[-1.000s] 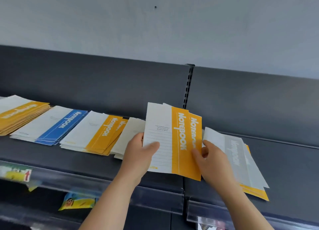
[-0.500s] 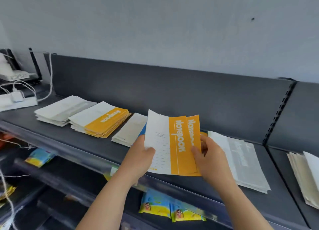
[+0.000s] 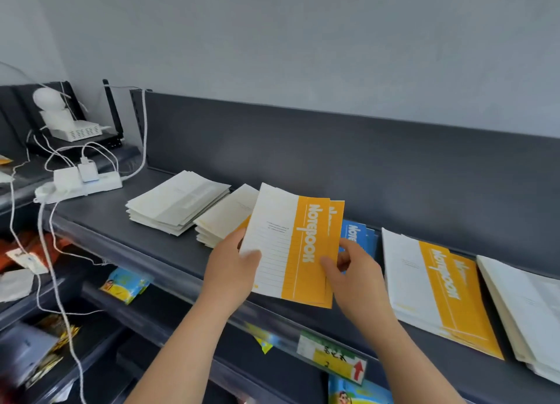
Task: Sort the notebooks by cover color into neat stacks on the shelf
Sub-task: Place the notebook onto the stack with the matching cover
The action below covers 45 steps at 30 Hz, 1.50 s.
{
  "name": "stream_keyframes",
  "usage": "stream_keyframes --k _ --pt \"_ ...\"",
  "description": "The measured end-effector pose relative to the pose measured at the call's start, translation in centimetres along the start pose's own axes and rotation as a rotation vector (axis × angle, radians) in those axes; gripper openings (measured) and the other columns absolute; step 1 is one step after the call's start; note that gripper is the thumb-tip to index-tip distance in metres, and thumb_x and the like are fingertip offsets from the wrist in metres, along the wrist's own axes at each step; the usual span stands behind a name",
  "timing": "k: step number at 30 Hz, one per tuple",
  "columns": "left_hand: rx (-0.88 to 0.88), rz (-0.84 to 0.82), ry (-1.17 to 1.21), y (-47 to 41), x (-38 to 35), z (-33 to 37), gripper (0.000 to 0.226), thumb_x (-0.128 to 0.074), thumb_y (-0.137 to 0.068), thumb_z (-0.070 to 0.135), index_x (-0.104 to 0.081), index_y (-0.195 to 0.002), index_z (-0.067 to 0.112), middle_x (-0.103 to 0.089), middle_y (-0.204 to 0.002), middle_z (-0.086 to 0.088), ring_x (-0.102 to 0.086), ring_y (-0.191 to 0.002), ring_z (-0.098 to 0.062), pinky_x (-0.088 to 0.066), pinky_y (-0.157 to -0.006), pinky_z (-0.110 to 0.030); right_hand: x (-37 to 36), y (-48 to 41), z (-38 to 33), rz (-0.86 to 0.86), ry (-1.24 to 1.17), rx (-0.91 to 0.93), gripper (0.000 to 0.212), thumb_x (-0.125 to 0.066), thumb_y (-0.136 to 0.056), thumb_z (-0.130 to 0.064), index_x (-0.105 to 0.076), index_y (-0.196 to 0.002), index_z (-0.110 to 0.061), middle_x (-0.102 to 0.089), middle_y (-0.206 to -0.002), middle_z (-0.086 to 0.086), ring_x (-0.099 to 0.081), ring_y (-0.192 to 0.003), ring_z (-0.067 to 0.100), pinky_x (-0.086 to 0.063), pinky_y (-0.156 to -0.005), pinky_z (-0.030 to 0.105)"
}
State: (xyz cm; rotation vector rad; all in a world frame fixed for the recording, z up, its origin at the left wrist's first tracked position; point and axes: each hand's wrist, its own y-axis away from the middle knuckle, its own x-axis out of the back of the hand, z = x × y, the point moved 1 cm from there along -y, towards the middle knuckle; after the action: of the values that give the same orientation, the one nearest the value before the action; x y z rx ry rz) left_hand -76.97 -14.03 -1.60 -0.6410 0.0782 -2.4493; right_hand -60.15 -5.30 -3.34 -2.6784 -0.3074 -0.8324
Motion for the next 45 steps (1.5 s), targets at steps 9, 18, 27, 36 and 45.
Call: stream_keyframes --k 9,18,27,36,45 --pt "-0.059 0.092 -0.175 -7.9 2.8 -3.3 0.032 -0.046 -0.091 0.008 -0.061 -0.110 0.029 -0.064 -0.103 0.017 -0.058 -0.092 0.000 -0.040 -0.057 -0.009 -6.6 -7.1 -2.5 0.015 0.117 -0.038 0.040 -0.051 -0.092 -0.041 -0.049 -0.127 -0.024 -0.062 -0.103 -0.007 -0.058 -0.088 0.012 -0.051 -0.077 0.031" --pt "-0.062 0.037 -0.409 -14.0 5.2 -6.5 0.027 -0.053 -0.090 0.016 -0.060 -0.113 0.028 -0.065 -0.104 0.011 -0.059 -0.090 -0.011 -0.049 -0.069 -0.026 -11.3 -10.6 -4.0 -0.046 0.288 -0.129 0.024 -0.049 -0.092 -0.039 -0.052 -0.108 -0.022 -0.059 -0.092 -0.005 -0.058 -0.082 0.012 -0.050 -0.072 0.028" --pt "-0.128 -0.071 -0.559 -15.4 6.0 -8.6 0.043 -0.055 -0.094 0.026 -0.047 -0.135 0.016 -0.039 -0.134 -0.001 -0.035 -0.122 -0.017 -0.035 -0.096 -0.024 -12.9 -10.0 -5.5 -0.032 0.542 -0.198 0.032 -0.043 -0.096 -0.038 -0.052 -0.120 -0.019 -0.056 -0.112 0.000 -0.056 -0.097 0.016 -0.047 -0.087 0.030" --pt "-0.418 -0.121 -0.425 -13.1 4.9 -6.4 0.039 -0.042 -0.099 0.033 -0.050 -0.135 0.024 -0.051 -0.134 0.009 -0.041 -0.124 -0.008 -0.036 -0.099 -0.020 -8.6 -5.6 -5.5 0.229 0.547 -0.104 0.041 -0.043 -0.097 -0.035 -0.047 -0.135 -0.022 -0.049 -0.139 -0.005 -0.045 -0.127 0.013 -0.038 -0.100 0.026" --pt "-0.593 -0.249 -0.387 -8.3 -1.3 -2.2 0.038 -0.043 -0.098 0.036 -0.053 -0.133 0.024 -0.055 -0.129 0.009 -0.045 -0.118 -0.008 -0.038 -0.095 -0.020 -1.8 0.9 -1.6 0.351 0.603 -0.202 0.032 -0.048 -0.094 -0.029 -0.058 -0.121 -0.015 -0.061 -0.123 -0.001 -0.056 -0.110 0.019 -0.046 -0.085 0.029"
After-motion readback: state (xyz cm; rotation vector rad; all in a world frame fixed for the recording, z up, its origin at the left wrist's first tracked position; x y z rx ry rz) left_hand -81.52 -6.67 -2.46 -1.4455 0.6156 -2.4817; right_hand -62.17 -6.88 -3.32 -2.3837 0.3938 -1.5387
